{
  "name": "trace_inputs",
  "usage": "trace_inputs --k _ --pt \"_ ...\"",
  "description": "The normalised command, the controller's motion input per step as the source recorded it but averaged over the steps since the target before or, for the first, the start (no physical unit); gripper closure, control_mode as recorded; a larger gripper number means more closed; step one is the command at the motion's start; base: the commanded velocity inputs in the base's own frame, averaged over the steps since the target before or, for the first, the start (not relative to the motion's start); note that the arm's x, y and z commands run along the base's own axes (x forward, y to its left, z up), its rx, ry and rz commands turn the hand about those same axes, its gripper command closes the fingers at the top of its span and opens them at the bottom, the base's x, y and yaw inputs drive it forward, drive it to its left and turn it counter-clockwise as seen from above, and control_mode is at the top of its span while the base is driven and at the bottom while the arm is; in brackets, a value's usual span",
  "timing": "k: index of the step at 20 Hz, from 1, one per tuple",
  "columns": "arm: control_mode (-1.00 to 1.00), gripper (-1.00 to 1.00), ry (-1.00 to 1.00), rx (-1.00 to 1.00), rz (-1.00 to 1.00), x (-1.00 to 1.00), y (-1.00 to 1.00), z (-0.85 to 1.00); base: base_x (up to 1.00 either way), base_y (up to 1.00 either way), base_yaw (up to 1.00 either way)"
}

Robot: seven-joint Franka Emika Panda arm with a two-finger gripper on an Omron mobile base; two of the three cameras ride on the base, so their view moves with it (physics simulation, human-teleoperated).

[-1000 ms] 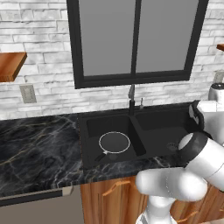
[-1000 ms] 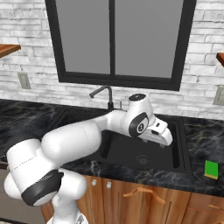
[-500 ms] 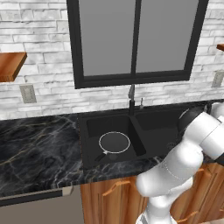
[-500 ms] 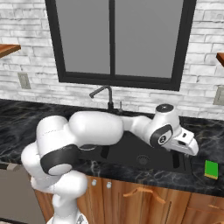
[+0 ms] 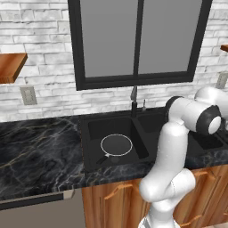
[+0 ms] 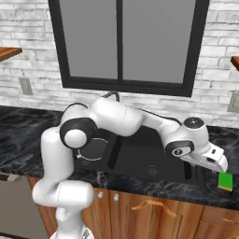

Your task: Pick the pan and sponge and place them into the sink. Then turn on the water.

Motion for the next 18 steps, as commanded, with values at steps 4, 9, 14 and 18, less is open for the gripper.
trace_inputs --k 4,9,14,18 --pt "-1.0 -1.0 0.0 0.01 0.0 0.0 -0.16 -0.21 0.0 0.0 0.0" --pt "-1.0 -1.0 -0.01 0.01 0.0 0.0 -0.26 -0.06 0.0 0.0 0.0" --pt "-1.0 -1.0 0.0 0.0 0.0 0.0 -0.08 -0.12 0.0 0.0 0.0" --pt "-1.0 -1.0 0.0 0.0 0.0 0.0 -0.06 -0.24 0.0 0.0 0.0"
